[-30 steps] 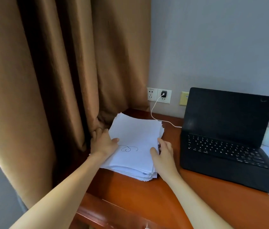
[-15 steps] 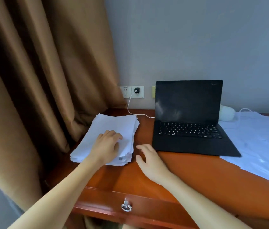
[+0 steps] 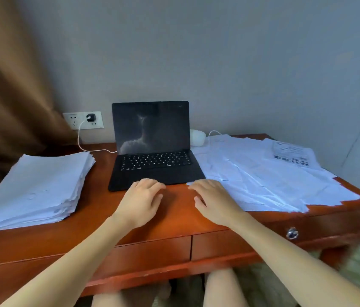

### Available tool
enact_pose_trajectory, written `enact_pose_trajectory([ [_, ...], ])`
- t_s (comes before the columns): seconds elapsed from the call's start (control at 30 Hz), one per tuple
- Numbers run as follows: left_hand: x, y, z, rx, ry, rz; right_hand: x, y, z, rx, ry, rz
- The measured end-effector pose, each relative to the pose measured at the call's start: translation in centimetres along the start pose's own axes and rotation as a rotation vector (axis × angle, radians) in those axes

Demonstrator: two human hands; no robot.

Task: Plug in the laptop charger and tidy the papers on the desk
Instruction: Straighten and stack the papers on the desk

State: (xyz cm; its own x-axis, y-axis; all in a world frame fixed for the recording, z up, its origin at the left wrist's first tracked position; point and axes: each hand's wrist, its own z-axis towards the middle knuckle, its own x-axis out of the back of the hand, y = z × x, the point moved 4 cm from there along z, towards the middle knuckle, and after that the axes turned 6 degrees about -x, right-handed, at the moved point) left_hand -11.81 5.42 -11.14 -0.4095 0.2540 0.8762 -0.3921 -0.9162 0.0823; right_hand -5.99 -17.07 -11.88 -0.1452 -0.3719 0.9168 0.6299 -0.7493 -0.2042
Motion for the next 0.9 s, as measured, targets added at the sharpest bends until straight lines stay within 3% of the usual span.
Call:
enact_pose_trajectory([
  [0.2, -6.6, 6.2, 6.3, -0.13, -0.066, -0.161, 3.4, 11.7, -3.8, -0.353, 0.054, -0.165],
  [0.4, -11.2, 9.9, 12.3, -0.191, -0.116, -0.295, 4.2, 19.0, -6.5, -0.667, -0.076, -0.123],
  [0.7, -15.4, 11.9, 19.8, -0.19, -0.126, -0.186, 4.1, 20.9, -6.8, -0.664, -0.157, -0.035],
  [0.9, -17.0, 11.6, 21.6, -0.201, -0.041, -0.224, 4.3, 21.6, -7.0, -0.664, 0.055, -0.02],
])
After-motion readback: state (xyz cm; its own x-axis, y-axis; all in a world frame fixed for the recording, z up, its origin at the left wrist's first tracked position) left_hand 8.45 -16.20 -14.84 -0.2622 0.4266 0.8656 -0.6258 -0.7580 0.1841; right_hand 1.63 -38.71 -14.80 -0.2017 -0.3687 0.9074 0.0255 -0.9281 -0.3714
